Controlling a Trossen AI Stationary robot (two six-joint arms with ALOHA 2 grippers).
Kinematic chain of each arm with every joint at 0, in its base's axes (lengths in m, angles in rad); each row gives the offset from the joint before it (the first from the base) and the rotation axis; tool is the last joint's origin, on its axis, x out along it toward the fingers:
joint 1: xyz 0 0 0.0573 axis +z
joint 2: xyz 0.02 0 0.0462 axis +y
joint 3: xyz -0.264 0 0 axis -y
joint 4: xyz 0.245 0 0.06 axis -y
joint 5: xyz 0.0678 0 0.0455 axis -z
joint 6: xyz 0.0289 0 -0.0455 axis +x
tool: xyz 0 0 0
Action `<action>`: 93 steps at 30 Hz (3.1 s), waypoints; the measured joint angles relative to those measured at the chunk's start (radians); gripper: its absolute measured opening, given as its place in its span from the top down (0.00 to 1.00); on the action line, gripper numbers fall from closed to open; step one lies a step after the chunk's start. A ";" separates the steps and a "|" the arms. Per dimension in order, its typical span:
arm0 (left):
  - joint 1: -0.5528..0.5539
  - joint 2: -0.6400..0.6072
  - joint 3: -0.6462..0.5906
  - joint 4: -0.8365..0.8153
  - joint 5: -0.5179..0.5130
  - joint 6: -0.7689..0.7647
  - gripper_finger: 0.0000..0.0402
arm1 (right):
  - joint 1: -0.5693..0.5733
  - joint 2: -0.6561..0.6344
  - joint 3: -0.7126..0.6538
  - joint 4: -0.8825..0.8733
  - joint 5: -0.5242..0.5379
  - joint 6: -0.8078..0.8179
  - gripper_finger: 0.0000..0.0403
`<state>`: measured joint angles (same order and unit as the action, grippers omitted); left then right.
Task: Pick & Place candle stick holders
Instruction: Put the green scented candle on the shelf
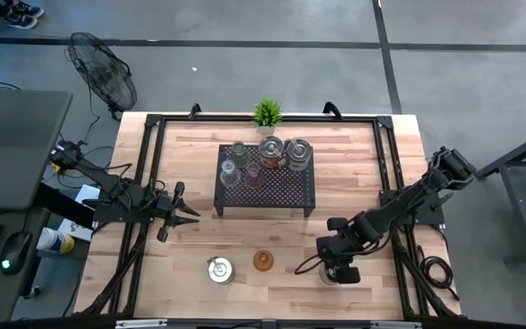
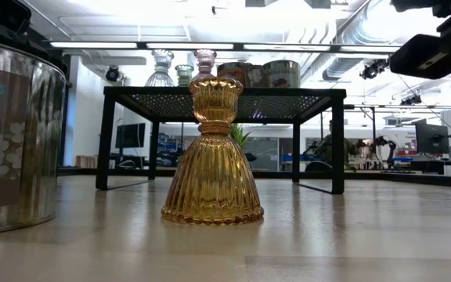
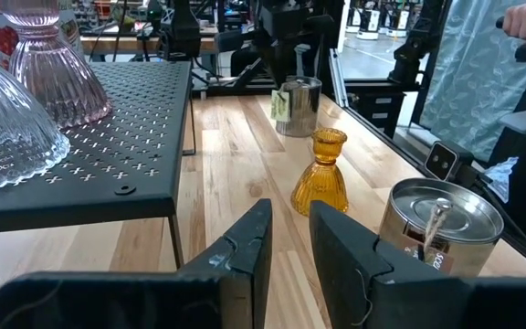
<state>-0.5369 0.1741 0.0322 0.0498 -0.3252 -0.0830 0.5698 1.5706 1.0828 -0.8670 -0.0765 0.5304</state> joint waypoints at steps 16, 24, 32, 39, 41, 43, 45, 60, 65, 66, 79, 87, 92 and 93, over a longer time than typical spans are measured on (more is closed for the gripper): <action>0.000 0.000 0.001 0.000 0.000 0.000 0.82 | -0.034 -0.015 0.088 -0.104 -0.039 -0.005 1.00; 0.000 0.000 0.001 0.000 0.000 0.000 0.82 | -0.052 -0.017 0.214 -0.223 -0.037 -0.017 1.00; 0.000 0.000 0.001 0.001 0.000 0.000 0.82 | -0.109 -0.019 0.451 -0.394 0.012 -0.099 1.00; 0.000 0.000 0.001 0.000 0.000 0.000 0.82 | -0.213 -0.019 0.605 -0.468 0.069 -0.217 1.00; 0.000 0.000 0.001 0.001 0.000 0.000 0.82 | -0.254 -0.020 0.629 -0.468 0.068 -0.257 1.00; 0.000 0.000 0.001 0.000 0.000 0.000 0.82 | -0.301 -0.020 0.642 -0.470 0.067 -0.301 1.00; 0.000 0.000 0.001 0.000 -0.001 0.000 0.82 | -0.351 -0.020 0.648 -0.471 0.058 -0.344 1.00; 0.000 0.000 0.001 0.001 -0.001 0.000 0.82 | -0.633 0.065 0.709 -0.430 -0.058 -0.565 1.00; 0.000 0.000 0.001 0.001 -0.001 0.000 0.82 | -0.681 0.116 0.749 -0.413 -0.061 -0.550 1.00; 0.000 0.000 0.001 0.001 -0.001 0.000 0.82 | -0.686 0.128 0.760 -0.408 -0.067 -0.551 1.00; 0.000 0.000 0.002 0.001 -0.001 0.000 0.82 | -0.723 0.303 0.991 -0.465 -0.086 -0.641 1.00; 0.000 0.000 0.002 0.001 -0.001 0.000 0.82 | -0.764 0.342 1.030 -0.464 -0.087 -0.647 1.00; 0.000 0.000 0.002 0.000 -0.001 0.000 0.82 | -0.768 0.349 1.030 -0.458 -0.090 -0.656 1.00; 0.000 0.000 0.002 0.000 -0.001 0.000 0.82 | -0.768 0.349 1.030 -0.453 -0.089 -0.662 1.00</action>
<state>-0.5371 0.1741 0.0338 0.0502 -0.3260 -0.0834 -0.1986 1.9197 2.1128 -1.3205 -0.1657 -0.1315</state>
